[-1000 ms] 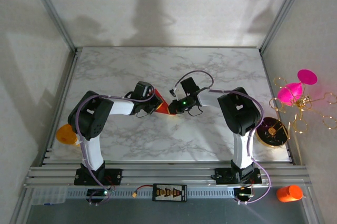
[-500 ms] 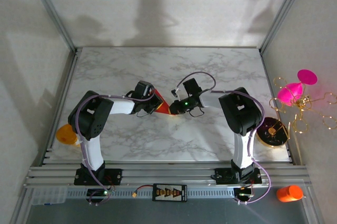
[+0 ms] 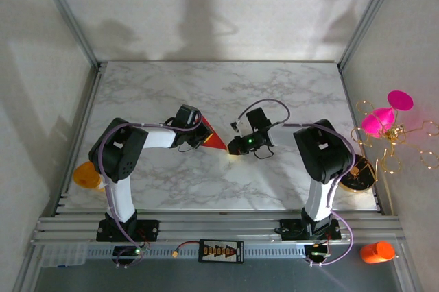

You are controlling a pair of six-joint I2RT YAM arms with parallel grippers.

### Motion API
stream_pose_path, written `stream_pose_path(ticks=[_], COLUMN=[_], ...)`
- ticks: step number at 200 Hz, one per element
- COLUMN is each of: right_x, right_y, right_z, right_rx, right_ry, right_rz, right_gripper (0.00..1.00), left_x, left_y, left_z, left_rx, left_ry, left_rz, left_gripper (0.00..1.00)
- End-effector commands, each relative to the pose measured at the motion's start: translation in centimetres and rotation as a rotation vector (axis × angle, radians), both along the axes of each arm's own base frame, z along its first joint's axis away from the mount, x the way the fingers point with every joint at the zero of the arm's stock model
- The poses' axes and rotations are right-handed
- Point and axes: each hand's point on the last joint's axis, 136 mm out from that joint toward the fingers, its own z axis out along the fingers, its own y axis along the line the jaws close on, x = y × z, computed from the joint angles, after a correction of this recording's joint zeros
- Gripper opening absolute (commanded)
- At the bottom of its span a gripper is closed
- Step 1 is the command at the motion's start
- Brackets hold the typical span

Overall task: Fold a paper plane with a square sheet of paper (pick it up from the middle)
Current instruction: Fourth fold the wing at the center of the table.

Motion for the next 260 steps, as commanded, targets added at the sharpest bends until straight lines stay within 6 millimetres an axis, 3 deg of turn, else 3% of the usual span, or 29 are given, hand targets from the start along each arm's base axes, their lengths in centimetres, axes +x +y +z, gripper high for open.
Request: stream_pose_path(ticks=[1, 22, 43, 96, 160, 183, 209, 227, 243, 260], right_x=[-0.8, 0.8, 1.8, 3.2, 3.3, 2.8, 2.3, 2.1, 2.0, 1.8], right_y=[-1.5, 0.1, 1.5, 3.7, 2.2, 1.5, 1.0, 0.7, 0.6, 0.6], right_z=[-0.1, 3.4, 4.3, 1.9, -1.6, -2.7, -3.5, -3.8, -4.0, -4.2], right_rx=[-0.047, 0.068, 0.102, 0.034, -0.088, -0.121, -0.143, -0.154, -0.165, -0.171], right_ry=[0.022, -0.064, -0.082, -0.068, -0.036, -0.009, 0.019, 0.035, 0.058, 0.075], right_rz=[-0.040, -0.051, -0.046, -0.028, -0.061, -0.070, -0.074, -0.081, -0.088, -0.090], right_gripper=[0.05, 0.06, 0.07, 0.05, 0.04, 0.04, 0.04, 0.03, 0.03, 0.03], left_x=[-6.0, -5.8, -5.5, -5.3, -4.4, -2.7, 0.1, 0.8, 0.2, -0.8], left_y=[6.5, 6.1, 5.6, 5.1, 4.6, 3.2, 1.0, 0.0, -0.9, -1.8], left_z=[-9.1, -8.7, -8.2, -7.9, -6.5, -4.1, 1.5, 4.8, 5.8, 5.2], left_rx=[0.318, 0.308, 0.305, 0.299, 0.283, 0.229, 0.146, 0.120, 0.118, 0.133], left_ry=[0.278, 0.266, 0.255, 0.247, 0.214, 0.131, -0.060, -0.171, -0.219, -0.225], left_rz=[0.056, 0.041, 0.026, 0.020, 0.016, -0.014, -0.071, -0.105, -0.147, -0.196], left_gripper=[0.13, 0.13, 0.13, 0.13, 0.14, 0.16, 0.22, 0.23, 0.15, 0.12])
